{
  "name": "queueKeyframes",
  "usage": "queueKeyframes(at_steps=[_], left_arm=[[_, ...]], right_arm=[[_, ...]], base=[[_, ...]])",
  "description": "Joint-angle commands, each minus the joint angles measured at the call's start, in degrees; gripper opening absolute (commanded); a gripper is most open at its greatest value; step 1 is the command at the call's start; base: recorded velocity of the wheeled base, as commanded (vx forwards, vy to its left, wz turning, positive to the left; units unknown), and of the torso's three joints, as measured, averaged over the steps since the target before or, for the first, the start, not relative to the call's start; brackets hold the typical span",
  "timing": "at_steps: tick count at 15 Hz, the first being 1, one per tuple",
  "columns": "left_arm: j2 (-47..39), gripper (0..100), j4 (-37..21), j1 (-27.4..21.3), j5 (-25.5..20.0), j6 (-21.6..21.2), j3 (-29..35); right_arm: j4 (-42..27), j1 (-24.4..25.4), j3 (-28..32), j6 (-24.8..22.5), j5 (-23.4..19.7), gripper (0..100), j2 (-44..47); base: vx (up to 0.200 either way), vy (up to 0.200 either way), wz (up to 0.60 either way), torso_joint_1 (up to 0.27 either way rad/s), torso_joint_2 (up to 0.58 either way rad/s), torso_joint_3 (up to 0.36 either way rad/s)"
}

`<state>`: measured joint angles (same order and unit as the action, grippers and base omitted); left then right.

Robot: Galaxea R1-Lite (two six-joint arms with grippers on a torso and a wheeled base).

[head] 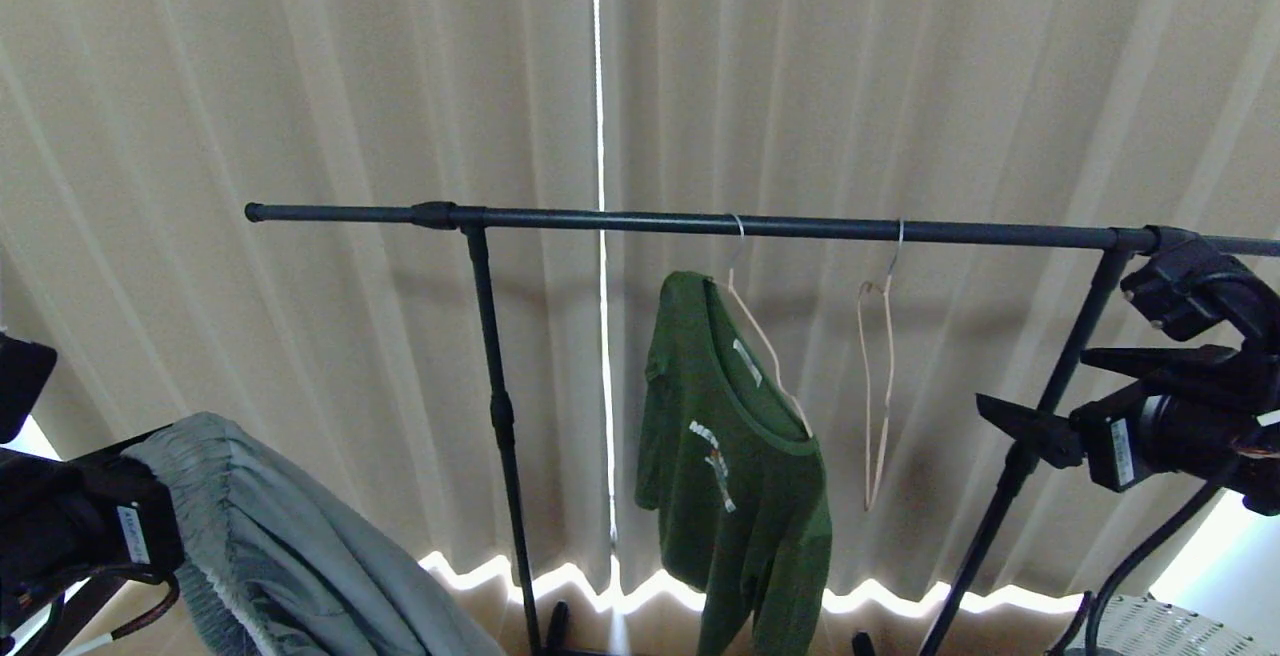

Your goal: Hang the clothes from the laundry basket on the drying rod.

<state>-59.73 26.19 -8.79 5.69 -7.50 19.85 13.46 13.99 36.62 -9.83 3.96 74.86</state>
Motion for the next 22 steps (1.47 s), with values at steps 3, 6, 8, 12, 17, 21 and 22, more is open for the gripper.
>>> queueKeyframes(at_steps=[3, 6, 8, 12, 17, 21, 22], left_arm=[[-1.53, 0, -0.08, 0.88, 0.02, 0.11, 0.1], [-1.17, 0, -0.08, 0.88, 0.02, 0.11, 0.02], [-1.17, 0, 0.01, 0.88, 0.02, 0.11, 0.02], [-1.09, 0, 0.01, 1.67, 0.02, 0.2, 0.19], [-1.09, 0, 0.01, 2.02, 0.02, 0.2, 0.19], [-0.65, 0, 0.01, 2.02, 0.02, 0.11, 0.19], [-0.65, 0, 0.01, 2.02, 0.02, 0.11, 0.19]], right_arm=[[5.17, 1.56, 0.73, 1.92, 0.08, 100, 8.63], [6.23, 3.93, 3.98, 7.19, 0.26, 100, 13.91], [6.4, 4.9, 7.41, 8.42, 1.14, 100, 18.92], [5.97, 5.08, 16.99, 12.55, 9.75, 100, 29.29], [5.44, 5.08, 15.76, 13.34, 12.83, 100, 30.52], [5.97, 5.08, 12.77, 14.22, 15.2, 100, 29.64], [5.97, 5.08, 12.77, 15.01, 15.29, 100, 29.55]], base=[[0.0, 0.0, 0.0, 0.0, 0.0, 0.0], [0.0, 0.0, 0.0, 0.0, 0.0, 0.0], [0.0, 0.0, 0.0, 0.0, 0.0, 0.0], [0.0, 0.0, 0.0, 0.0, 0.0, 0.0], [0.0, 0.0, 0.0, 0.0, 0.0, 0.0], [0.0, 0.0, 0.0, 0.0, 0.0, 0.0], [0.0, 0.0, 0.0, 0.0, 0.0, 0.0]])
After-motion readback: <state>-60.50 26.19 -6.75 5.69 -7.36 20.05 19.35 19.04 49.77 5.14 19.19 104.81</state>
